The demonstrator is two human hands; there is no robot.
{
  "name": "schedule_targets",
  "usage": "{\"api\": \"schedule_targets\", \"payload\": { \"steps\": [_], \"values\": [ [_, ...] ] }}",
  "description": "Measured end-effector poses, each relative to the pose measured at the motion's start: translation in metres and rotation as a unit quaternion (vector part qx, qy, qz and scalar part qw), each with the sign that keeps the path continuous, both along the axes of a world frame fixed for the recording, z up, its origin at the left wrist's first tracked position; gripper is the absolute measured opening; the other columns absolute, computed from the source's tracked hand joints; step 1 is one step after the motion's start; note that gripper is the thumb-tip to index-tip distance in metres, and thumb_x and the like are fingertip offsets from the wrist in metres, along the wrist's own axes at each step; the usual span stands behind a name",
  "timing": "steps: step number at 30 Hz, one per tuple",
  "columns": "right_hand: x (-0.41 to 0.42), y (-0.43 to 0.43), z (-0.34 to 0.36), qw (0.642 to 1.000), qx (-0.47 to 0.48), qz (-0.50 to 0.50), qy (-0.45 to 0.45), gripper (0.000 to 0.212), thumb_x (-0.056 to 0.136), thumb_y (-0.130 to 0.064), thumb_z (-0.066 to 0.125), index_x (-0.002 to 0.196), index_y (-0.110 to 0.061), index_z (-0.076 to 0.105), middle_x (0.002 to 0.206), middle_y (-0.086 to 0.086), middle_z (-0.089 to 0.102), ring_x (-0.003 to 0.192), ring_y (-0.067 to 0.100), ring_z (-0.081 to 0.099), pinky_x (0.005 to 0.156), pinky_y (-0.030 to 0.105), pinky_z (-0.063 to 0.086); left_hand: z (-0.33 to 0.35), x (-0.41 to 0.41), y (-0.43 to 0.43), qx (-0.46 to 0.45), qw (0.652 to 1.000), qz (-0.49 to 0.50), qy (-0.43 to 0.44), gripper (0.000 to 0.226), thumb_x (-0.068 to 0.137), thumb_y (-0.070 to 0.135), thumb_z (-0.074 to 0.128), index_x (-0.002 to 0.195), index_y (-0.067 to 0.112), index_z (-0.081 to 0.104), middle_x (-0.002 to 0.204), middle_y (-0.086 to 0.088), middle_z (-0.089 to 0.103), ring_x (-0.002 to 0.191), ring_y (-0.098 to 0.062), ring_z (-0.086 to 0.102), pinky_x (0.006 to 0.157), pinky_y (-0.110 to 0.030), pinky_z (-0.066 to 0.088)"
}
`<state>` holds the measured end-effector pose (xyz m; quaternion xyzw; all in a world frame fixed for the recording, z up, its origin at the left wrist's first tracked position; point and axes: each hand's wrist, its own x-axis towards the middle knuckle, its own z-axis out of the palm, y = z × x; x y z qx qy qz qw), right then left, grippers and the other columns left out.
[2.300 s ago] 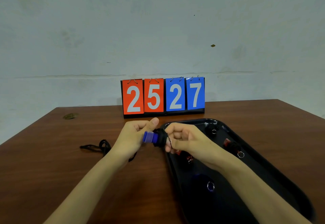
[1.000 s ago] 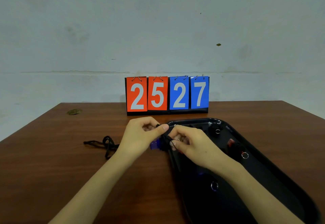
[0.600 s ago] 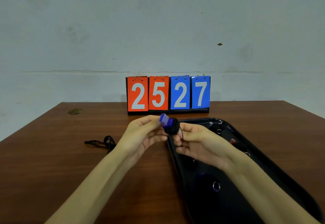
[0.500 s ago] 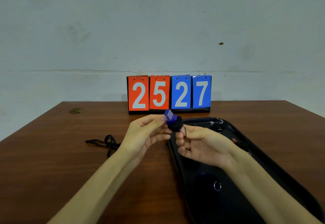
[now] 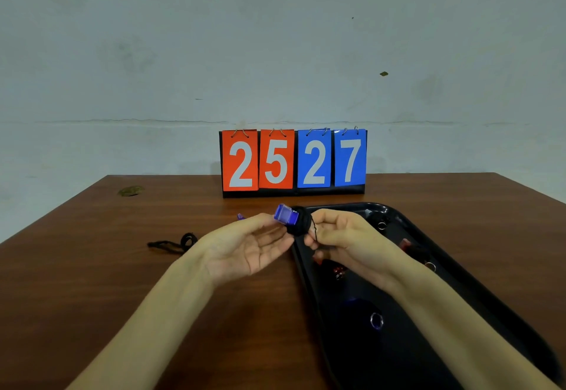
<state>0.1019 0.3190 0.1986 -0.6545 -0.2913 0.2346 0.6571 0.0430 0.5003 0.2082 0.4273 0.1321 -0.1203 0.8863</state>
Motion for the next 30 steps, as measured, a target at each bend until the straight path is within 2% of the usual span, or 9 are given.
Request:
{"api": "schedule_targets", "payload": {
  "steps": [3,7,10,14,17,19,22,26,30],
  "values": [
    [-0.004,-0.001,0.005,0.999,-0.024,0.010,-0.024,0.023,0.091,0.004,0.048,0.081,-0.013,0.061,0.071,0.000,0.063,0.068,0.010,0.056,0.067,0.024,0.045,0.002,0.000,0.009,0.042,0.999,-0.026,-0.001,0.022,0.068,0.001,0.063,0.090,-0.001,0.065,0.076,-0.019,0.068,0.063,-0.025,0.070,0.052,-0.031,0.059],
    [-0.002,0.000,0.003,0.980,-0.137,-0.029,-0.141,0.014,0.090,-0.003,0.053,0.090,-0.013,0.062,0.073,-0.002,0.066,0.070,0.008,0.059,0.072,0.026,0.048,0.006,0.004,0.018,0.218,0.973,-0.067,-0.026,0.018,0.066,-0.002,0.065,0.083,-0.005,0.072,0.086,-0.026,0.070,0.070,-0.026,0.072,0.062,-0.029,0.060],
    [-0.001,0.000,0.001,0.971,-0.174,-0.033,-0.160,0.011,0.091,-0.006,0.054,0.090,-0.014,0.062,0.073,-0.002,0.066,0.072,0.009,0.059,0.071,0.026,0.048,0.003,0.007,0.019,0.270,0.960,-0.072,-0.034,0.015,0.071,-0.004,0.064,0.086,-0.005,0.068,0.091,-0.027,0.070,0.076,-0.026,0.072,0.064,-0.028,0.060],
    [0.001,-0.004,0.003,0.979,-0.158,-0.010,-0.130,0.013,0.091,-0.005,0.054,0.089,-0.014,0.063,0.076,-0.001,0.067,0.073,0.007,0.061,0.070,0.022,0.049,0.000,0.008,0.021,0.274,0.956,-0.082,-0.069,0.010,0.064,-0.002,0.067,0.074,-0.002,0.071,0.092,-0.024,0.071,0.081,-0.027,0.072,0.067,-0.027,0.059],
    [0.000,-0.004,0.002,0.982,-0.150,0.003,-0.114,0.013,0.091,-0.005,0.054,0.089,-0.014,0.063,0.074,-0.001,0.067,0.072,0.007,0.061,0.070,0.021,0.049,-0.003,0.011,0.025,0.265,0.957,-0.091,-0.069,0.010,0.067,-0.006,0.067,0.070,0.003,0.070,0.089,-0.022,0.070,0.075,-0.026,0.071,0.063,-0.027,0.059],
    [-0.001,-0.003,0.001,0.983,-0.146,0.013,-0.106,0.013,0.091,-0.005,0.053,0.088,-0.013,0.063,0.073,-0.002,0.067,0.071,0.007,0.060,0.069,0.021,0.048,-0.006,0.011,0.029,0.231,0.965,-0.107,-0.066,0.017,0.067,-0.008,0.072,0.077,0.005,0.067,0.090,-0.023,0.068,0.070,-0.024,0.069,0.060,-0.028,0.059],
    [-0.002,-0.003,0.004,0.990,-0.113,0.057,-0.070,0.019,0.091,0.001,0.050,0.087,-0.012,0.063,0.072,-0.001,0.066,0.069,0.007,0.060,0.067,0.020,0.048,-0.010,0.010,0.031,0.135,0.970,-0.177,-0.096,0.047,0.049,-0.004,0.087,0.091,0.003,0.068,0.093,-0.020,0.064,0.068,-0.020,0.063,0.061,-0.026,0.057],
    [-0.004,-0.004,0.007,0.993,-0.052,0.105,-0.010,0.025,0.090,0.006,0.047,0.083,-0.013,0.063,0.070,0.000,0.063,0.066,0.008,0.058,0.066,0.020,0.047,-0.011,0.008,0.023,0.076,0.959,-0.220,-0.161,0.049,0.053,0.004,0.089,0.098,0.003,0.070,0.095,-0.014,0.061,0.070,-0.014,0.051,0.060,-0.022,0.052],
    [0.000,-0.006,0.005,0.995,-0.053,0.080,-0.006,0.025,0.089,0.008,0.046,0.078,-0.011,0.060,0.069,0.001,0.062,0.066,0.010,0.055,0.066,0.021,0.047,-0.012,0.010,0.024,0.075,0.970,-0.195,-0.129,0.046,0.055,-0.001,0.086,0.098,-0.001,0.070,0.085,-0.014,0.061,0.060,-0.012,0.057,0.059,-0.021,0.053]
  ]
}}
